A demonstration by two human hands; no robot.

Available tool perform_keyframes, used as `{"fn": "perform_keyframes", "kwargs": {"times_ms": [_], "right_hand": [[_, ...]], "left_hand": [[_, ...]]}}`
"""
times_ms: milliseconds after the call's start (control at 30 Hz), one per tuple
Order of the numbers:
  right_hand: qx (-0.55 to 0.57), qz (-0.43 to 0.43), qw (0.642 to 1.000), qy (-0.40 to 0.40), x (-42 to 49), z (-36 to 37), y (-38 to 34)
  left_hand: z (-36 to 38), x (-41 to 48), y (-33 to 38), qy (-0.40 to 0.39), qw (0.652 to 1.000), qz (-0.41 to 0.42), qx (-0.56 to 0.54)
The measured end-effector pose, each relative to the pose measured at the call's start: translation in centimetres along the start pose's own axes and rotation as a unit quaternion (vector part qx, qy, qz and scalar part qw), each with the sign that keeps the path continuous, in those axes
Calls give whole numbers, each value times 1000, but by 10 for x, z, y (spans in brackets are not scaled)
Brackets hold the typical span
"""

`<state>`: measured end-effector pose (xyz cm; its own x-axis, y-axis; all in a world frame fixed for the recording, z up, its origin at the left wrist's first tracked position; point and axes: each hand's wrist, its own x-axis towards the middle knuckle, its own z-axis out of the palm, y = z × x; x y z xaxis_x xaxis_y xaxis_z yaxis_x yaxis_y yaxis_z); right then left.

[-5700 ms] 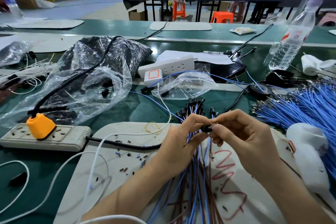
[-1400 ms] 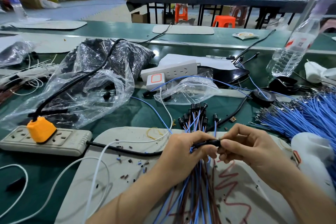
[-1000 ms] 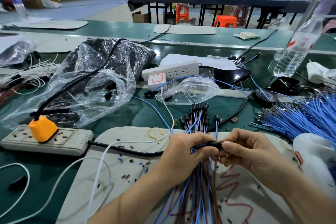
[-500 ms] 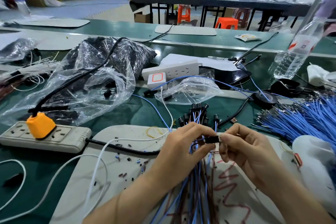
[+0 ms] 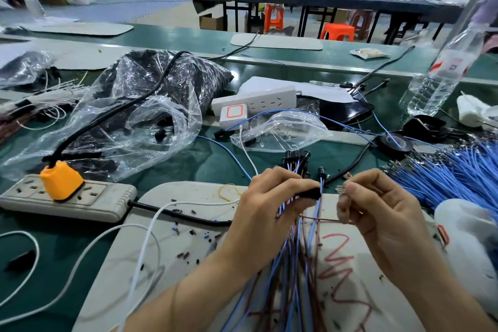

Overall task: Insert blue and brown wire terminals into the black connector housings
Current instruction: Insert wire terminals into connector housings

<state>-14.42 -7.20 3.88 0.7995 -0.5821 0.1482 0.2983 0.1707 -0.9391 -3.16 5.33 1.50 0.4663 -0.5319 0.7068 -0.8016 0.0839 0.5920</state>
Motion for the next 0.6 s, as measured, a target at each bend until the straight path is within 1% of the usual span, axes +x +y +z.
{"fn": "perform_keyframes", "kwargs": {"times_ms": [133, 267, 500, 600], "right_hand": [[-75, -54, 996, -15, -4, 6, -1], [-91, -84, 992, -11, -5, 7, -2], [-119, -96, 988, -11, -10, 11, -5], [-155, -106, 982, -14, -11, 15, -7]], "left_hand": [[-1, 2, 1, -14, 998, -14, -58], [-1, 3, 0, -20, 995, -42, -92], [1, 2, 0, -38, 994, -46, -90], [2, 2, 0, -48, 994, -50, -88]]}}
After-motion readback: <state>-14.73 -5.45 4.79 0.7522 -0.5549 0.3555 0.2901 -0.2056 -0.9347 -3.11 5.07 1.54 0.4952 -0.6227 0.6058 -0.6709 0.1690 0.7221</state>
